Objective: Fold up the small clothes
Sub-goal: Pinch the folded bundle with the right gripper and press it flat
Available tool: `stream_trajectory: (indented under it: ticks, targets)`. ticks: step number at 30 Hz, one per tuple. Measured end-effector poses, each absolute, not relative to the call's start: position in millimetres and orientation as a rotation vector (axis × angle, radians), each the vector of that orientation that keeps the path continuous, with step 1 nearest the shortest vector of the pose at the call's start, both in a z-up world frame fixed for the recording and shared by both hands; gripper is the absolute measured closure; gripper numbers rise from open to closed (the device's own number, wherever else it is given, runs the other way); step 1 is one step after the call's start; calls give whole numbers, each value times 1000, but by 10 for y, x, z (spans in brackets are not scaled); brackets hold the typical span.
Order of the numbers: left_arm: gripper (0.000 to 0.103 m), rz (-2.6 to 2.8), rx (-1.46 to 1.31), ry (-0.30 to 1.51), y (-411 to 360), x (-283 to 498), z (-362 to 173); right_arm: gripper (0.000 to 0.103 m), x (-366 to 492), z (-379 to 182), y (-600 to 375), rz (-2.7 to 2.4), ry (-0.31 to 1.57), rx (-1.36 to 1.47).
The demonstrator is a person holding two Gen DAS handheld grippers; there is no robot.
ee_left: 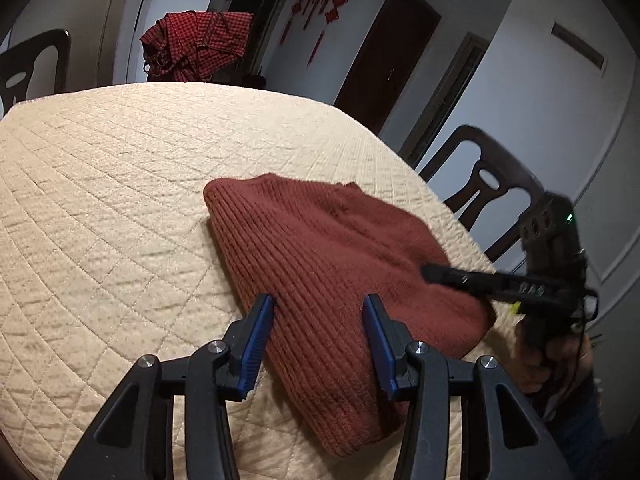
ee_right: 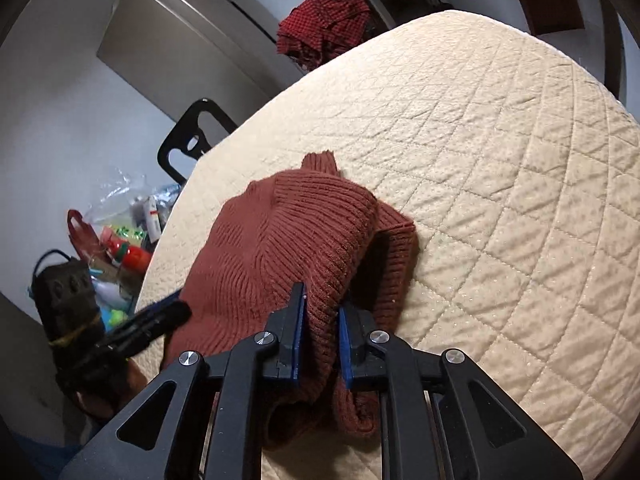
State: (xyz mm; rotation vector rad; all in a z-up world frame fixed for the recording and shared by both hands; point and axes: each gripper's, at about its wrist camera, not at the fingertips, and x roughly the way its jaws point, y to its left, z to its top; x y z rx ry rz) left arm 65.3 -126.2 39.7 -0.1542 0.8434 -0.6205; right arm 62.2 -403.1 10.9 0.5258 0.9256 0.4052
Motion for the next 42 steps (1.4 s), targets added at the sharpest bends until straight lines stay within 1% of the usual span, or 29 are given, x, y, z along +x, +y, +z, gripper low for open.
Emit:
stream_trajectory:
  ticks: [7,10,14,16,19,20,21,25,27,30,34,36,39,42]
  targets:
    - [54,-606,-141,837,-1248,603,467,88,510,272,-3992,363,904,454]
    - [54,-606,-120,783,-1216,502,600,88,367,458,-3990,341,842,411]
    - [55,-640,-73,781,-1292,381,634,88,144,651,-3824,411,777,336]
    - [61,-660,-51,793,-1336,333,593,88,73,624,-3693,437,796,266]
    - [61,-640,18,789,-1408,273,509,90,73,412,-3601,415,867,194]
    - [61,-635,34,798,-1424,268,470,102,90,318,-3602,387,895,174]
    - [61,-634,44,801,-1437,265,441,103,102,242,-3619,366,911,164]
    - [61,-627,64,779,-1476,245,432,103,114,195,-3705,379,911,218]
    - [61,-632,46,783,-1444,265,466,103,117,244,-3684,377,909,207]
    - [61,-632,18,767,-1379,334,568,102,101,427,-3730,390,855,228]
    - [61,-594,-3,739,-1372,567,648,102,286,519,-3732,367,811,262]
    - [61,-566,-5,760,-1389,698,604,102,384,498,-3677,374,807,265]
    - [61,-557,-15,810,-1445,820,432,102,563,305,-3628,322,865,239]
    - [61,-551,3,797,-1458,778,386,102,550,218,-3738,341,857,310]
